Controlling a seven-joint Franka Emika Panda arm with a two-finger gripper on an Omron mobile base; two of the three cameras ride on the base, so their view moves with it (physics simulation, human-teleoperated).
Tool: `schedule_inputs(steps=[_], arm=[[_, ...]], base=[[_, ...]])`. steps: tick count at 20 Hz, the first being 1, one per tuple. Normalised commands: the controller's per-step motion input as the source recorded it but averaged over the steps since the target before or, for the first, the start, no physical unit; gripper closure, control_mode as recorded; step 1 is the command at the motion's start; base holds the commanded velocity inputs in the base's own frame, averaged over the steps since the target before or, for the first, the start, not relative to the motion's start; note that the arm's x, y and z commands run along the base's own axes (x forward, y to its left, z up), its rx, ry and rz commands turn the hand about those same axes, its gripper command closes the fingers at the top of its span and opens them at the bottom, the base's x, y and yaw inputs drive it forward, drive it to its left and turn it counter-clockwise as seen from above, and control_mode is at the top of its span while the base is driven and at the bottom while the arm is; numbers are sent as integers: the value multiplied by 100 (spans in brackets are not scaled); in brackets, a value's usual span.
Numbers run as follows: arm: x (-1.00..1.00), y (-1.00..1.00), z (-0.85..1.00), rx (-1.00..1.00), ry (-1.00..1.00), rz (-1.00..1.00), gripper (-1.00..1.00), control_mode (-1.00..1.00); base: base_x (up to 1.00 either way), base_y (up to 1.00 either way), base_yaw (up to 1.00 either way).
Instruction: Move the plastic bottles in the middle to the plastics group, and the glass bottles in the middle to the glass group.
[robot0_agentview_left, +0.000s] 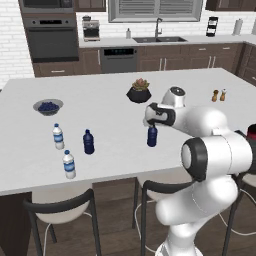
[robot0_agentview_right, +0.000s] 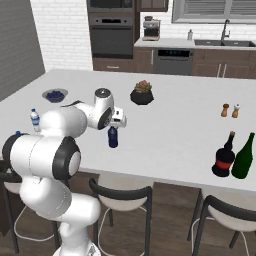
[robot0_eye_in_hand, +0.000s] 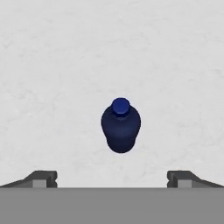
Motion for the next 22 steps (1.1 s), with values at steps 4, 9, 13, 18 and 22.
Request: schedule_inputs(steps=[4,9,13,18,22], arm=[[34,0,-26,0,0,-9,-100,-100],[31,0,-19,0,0,-2,-100,-100],[17,0,-11,0,2,0,-100,-100],[11,0,-9,0,4,0,-100,-100],[18,0,-17,0,4,0,-100,-100]], base=[[0,0,0],[0,0,0],[0,0,0],[0,0,0],[0,0,0]])
